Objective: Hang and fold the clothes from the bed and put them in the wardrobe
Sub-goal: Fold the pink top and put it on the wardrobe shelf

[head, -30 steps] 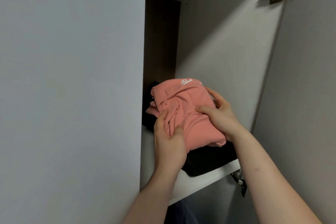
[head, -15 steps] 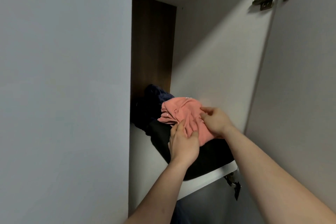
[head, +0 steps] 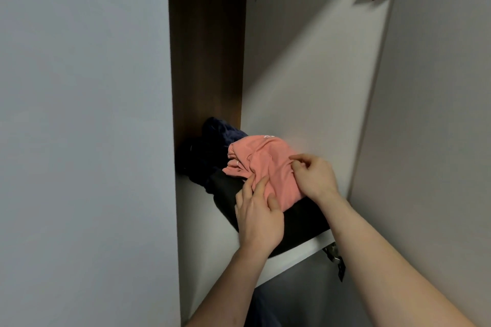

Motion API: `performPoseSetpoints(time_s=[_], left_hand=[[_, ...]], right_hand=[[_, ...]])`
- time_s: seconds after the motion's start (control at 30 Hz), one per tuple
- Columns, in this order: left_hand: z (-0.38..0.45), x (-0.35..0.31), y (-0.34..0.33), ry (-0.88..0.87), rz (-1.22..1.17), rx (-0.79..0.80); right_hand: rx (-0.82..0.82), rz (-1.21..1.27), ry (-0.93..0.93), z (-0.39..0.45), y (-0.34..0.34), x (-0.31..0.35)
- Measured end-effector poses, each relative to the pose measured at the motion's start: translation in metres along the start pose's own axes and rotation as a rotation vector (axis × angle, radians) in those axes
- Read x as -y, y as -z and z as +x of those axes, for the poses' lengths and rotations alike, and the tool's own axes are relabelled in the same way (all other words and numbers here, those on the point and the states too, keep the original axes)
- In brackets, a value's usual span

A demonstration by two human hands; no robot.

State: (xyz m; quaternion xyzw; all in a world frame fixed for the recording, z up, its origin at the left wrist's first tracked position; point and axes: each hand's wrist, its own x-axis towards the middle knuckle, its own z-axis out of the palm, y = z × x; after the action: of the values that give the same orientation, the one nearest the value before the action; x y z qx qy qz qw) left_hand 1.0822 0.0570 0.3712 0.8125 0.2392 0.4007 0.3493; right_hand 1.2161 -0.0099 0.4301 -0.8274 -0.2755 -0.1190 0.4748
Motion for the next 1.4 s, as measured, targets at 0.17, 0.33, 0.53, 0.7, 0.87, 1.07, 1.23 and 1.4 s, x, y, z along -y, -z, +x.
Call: performPoseSetpoints(time_s=[0.17,0.33,0.53,0.7,0.87,1.07,1.23,1.4], left_hand=[[-0.012,0.000,0.009,-0.010,-0.090,-0.001],[-0.050,0.011,0.032,-0.130,-0.083,0.011],[-0.088,0.032,0.056,-0.262,0.183,0.189],[-0.110,0.032,0.058,-0.325,0.389,0.380],[-0.130,0.036,0.054,-0.422,0.401,0.453],[-0.164,0.058,0.052,-0.579,0.288,0.532],[-0.199,0.075,0.045,-0.592,0.295,0.826],[-0.243,0.077,0.057,-0.597,0.293,1.055]], right_hand=[[-0.010,0.086,-0.050,-0.022,0.013,0.000],[-0.085,0.135,-0.048,-0.095,0.021,-0.024],[0.207,-0.100,-0.145,-0.186,0.026,-0.078],[0.357,-0.199,-0.268,-0.241,0.032,-0.094],[0.297,-0.260,-0.346,-0.287,0.036,-0.099],[0.247,-0.344,-0.523,-0.366,0.036,-0.100],[0.241,-0.365,-0.752,-0.444,0.034,-0.094],[0.206,-0.383,-0.976,-0.533,0.051,-0.070]])
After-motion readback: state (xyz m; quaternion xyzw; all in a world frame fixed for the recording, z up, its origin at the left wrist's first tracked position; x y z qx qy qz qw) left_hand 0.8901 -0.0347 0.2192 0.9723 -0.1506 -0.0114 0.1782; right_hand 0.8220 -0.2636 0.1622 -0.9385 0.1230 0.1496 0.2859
